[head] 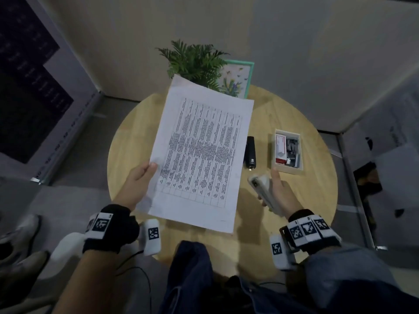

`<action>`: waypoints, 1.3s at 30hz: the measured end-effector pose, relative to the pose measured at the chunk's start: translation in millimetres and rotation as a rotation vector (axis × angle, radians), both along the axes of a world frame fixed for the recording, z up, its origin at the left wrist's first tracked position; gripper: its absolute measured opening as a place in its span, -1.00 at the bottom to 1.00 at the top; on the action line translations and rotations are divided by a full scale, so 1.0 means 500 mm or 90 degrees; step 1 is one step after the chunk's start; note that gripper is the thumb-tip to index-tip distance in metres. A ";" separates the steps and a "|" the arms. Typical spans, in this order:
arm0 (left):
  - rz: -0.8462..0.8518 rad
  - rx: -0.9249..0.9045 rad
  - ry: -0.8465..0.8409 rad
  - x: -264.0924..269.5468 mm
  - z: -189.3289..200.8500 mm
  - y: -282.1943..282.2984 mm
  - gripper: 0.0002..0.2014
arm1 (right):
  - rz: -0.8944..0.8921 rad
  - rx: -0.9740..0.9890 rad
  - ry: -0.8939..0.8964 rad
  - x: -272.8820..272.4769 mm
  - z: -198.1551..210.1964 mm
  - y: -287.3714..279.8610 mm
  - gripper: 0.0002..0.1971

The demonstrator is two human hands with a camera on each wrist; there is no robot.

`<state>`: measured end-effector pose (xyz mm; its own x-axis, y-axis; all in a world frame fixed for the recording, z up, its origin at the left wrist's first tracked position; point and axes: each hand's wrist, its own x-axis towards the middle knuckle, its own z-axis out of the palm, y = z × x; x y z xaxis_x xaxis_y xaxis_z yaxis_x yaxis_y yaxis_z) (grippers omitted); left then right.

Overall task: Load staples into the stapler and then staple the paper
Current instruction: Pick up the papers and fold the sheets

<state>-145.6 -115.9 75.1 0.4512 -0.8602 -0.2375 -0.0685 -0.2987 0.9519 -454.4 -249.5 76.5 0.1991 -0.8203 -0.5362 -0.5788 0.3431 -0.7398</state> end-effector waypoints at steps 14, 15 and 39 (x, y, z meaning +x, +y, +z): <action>-0.071 -0.087 -0.060 -0.007 0.070 -0.024 -0.70 | 0.144 -0.241 0.074 0.008 0.031 -0.064 -0.34; -0.065 -0.091 -0.061 -0.006 0.072 -0.026 -0.70 | 0.156 -0.251 0.089 0.007 0.031 -0.063 -0.35; -0.107 -0.123 -0.069 -0.027 0.097 -0.074 -0.70 | 0.231 -0.108 -0.055 0.027 -0.008 -0.016 -0.44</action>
